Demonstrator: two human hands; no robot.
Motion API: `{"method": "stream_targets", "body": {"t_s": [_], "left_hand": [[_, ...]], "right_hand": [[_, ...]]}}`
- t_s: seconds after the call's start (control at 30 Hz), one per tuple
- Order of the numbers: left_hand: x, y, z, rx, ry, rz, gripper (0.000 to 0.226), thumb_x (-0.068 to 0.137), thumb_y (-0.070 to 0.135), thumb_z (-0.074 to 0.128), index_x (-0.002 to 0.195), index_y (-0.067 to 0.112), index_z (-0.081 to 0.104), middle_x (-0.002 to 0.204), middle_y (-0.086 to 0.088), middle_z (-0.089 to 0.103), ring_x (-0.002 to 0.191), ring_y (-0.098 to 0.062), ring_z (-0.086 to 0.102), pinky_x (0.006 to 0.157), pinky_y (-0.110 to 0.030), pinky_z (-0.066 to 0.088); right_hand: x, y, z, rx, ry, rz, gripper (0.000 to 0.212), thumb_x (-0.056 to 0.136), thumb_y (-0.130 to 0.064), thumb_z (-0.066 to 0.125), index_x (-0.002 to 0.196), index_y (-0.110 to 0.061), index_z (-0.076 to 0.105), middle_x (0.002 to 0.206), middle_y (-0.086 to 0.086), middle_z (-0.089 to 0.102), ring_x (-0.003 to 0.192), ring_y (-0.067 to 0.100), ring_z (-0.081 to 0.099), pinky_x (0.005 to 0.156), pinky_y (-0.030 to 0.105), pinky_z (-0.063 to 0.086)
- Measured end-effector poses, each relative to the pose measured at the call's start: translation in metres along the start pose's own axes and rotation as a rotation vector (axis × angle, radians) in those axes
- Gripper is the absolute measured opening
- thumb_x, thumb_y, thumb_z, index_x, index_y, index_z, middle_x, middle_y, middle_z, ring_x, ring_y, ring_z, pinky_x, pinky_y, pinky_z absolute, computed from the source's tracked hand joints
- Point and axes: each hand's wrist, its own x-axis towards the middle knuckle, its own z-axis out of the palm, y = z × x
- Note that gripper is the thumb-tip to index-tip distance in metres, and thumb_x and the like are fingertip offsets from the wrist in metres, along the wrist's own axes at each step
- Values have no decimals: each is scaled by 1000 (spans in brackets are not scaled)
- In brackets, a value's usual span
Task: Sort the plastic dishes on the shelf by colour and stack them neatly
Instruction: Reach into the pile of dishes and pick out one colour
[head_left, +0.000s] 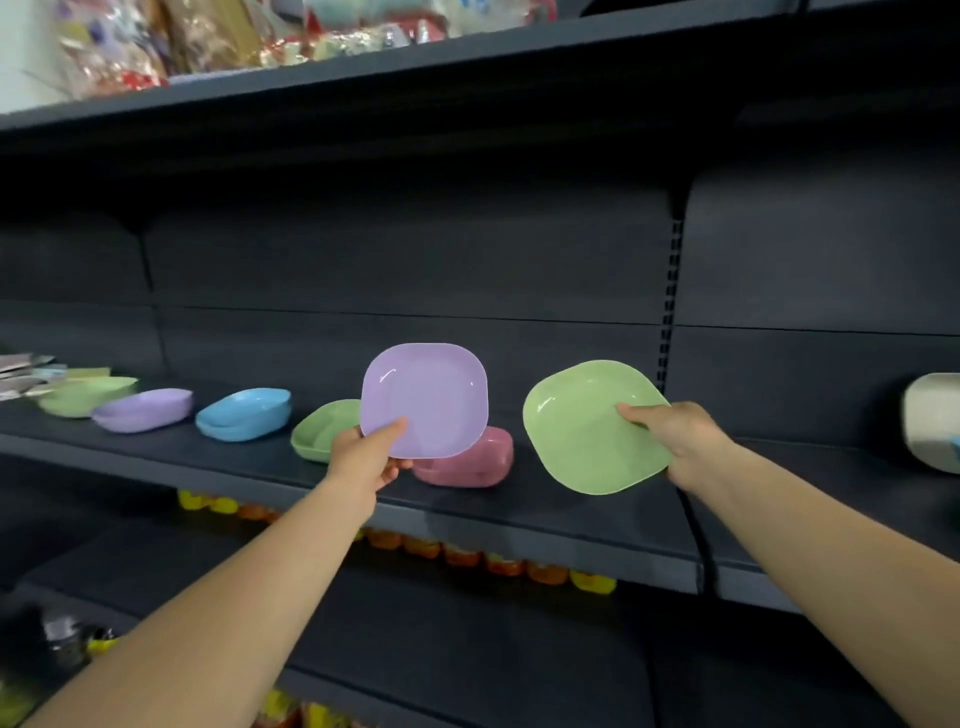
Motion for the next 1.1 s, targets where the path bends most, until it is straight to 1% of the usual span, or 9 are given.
{"method": "stream_targets", "body": {"t_s": [0.13,0.27,0.33,0.5,0.67,0.73,0.83,0.97,1.1], "left_hand": [[18,11,-56,46,48,20,19,86,16,66,103,15,58,89,-7,63,56,-16,52,52,-23,43],[43,16,-93,77,88,25,16,86,15,66,100,11,59,81,-6,61,56,-15,51,52,-22,43],[57,16,-105,89,104,27,16,87,15,65,100,10,58,81,-6,61,56,-15,51,50,-22,42],[96,14,-128,97,120,52,15,86,14,66,100,11,60,82,-6,62,54,-15,50,49,-22,41],[148,29,-150,176,103,116,7,86,14,66,83,11,59,75,-6,60,52,-16,50,50,-23,40],[173,35,-155,191,97,130,8,85,12,66,84,8,60,71,-7,60,50,-16,51,50,-23,40],[207,38,-157,207,83,131,12,86,11,65,76,10,58,67,-4,58,46,-12,49,42,-17,40],[249,41,-160,217,66,158,14,85,13,67,75,10,58,70,-3,60,55,-16,52,44,-19,39],[281,45,-166,243,53,183,14,85,13,68,74,10,59,70,-3,60,52,-16,53,47,-20,40]], "right_hand": [[-16,-6,65,37,2,-15,49,85,-19,70,126,-2,49,115,11,57,102,30,54,90,39,46],[-20,-12,117,64,-2,-57,45,87,-18,68,125,-2,52,111,9,58,100,29,55,86,36,45],[-15,-13,137,51,11,-62,46,86,-19,69,126,-2,53,115,11,61,106,31,58,88,38,47],[8,-14,180,39,15,-52,41,85,-18,69,121,-2,55,112,12,62,103,33,59,95,45,47],[39,-17,234,61,-21,-46,36,84,-17,70,115,-4,56,104,12,62,98,33,60,93,46,49],[54,-21,257,83,-27,-53,34,84,-16,70,114,-4,57,105,12,62,99,34,61,92,48,50],[79,-30,283,118,-17,-70,35,85,-15,69,115,-2,57,103,11,60,95,30,58,86,39,48],[108,-41,310,146,-14,-82,38,85,-15,69,117,0,56,105,11,60,92,29,58,82,38,47],[125,-47,333,161,-11,-77,41,85,-15,69,120,1,55,106,11,60,93,29,58,79,37,46]]}}
